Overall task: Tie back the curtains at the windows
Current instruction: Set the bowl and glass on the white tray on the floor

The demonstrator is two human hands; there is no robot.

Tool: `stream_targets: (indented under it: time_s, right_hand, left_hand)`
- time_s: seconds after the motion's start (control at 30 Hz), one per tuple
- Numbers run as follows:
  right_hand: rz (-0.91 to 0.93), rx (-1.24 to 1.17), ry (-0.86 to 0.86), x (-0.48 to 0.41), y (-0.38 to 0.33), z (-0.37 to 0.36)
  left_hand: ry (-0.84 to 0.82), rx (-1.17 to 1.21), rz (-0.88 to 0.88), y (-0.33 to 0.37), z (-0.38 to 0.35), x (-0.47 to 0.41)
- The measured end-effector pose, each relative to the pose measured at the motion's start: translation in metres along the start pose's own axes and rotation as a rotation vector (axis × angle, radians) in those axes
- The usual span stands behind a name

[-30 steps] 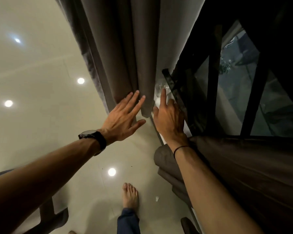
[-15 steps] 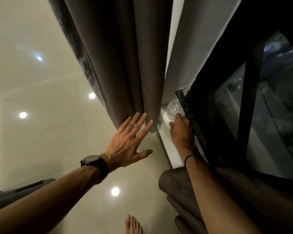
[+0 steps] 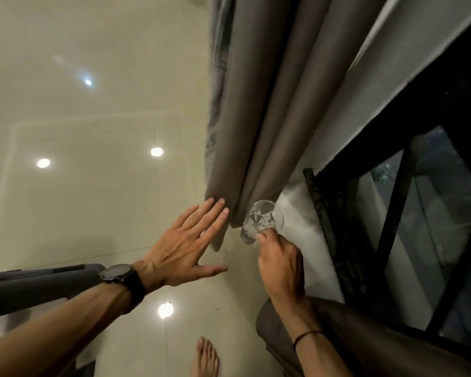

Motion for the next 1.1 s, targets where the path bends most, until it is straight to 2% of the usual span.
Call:
stream_targets:
  time_s: [0.13, 0.3, 0.5, 0.67, 0.87, 1.0, 1.1]
  right_hand:
    - [0.159, -0.108, -0.039, 0.013, -0.085, 0.013]
    - [0.394, -0.157, -0.103, 0.013, -0.225, 0.005]
    - [0.683, -0.285, -0.135, 0.043, -0.408, -0.033]
    - [0.86, -0.384, -0.314, 0.103, -0.521, -0.091]
    - [1.023, -0.479, -0.449, 0.187, -0.598, -0.152]
    - [1.174, -0.478, -0.57, 0.24, -0.621, -0.184]
    - [1.229, -0.421, -0.62, 0.259, -0.621, -0.204]
  left_hand:
    - [0.056, 0.038, 0.128, -0.044, 0.049, 0.064]
    - [0.064, 0.028, 0.394, -0.128, 0.095, 0.173]
    - [0.035, 0.029, 0.732, -0.208, 0.124, 0.34]
    - [-0.013, 0.009, 0.94, -0.231, 0.125, 0.481]
    - [-0.159, 0.068, 1.114, -0.222, 0.092, 0.609]
    - [-0.234, 0.09, 1.168, -0.206, 0.07, 0.654]
    - [-0.227, 0.105, 1.181, -0.196, 0.056, 0.668]
Point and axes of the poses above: each hand's wrist, its own x-axis away from the middle knuckle, its own z-axis out of the back of the hand, y = z × x, the point moved 7 cm from there along -x, towards the middle knuckle, and after that the axes turned 14 degrees about -x, right-handed, at the moved point
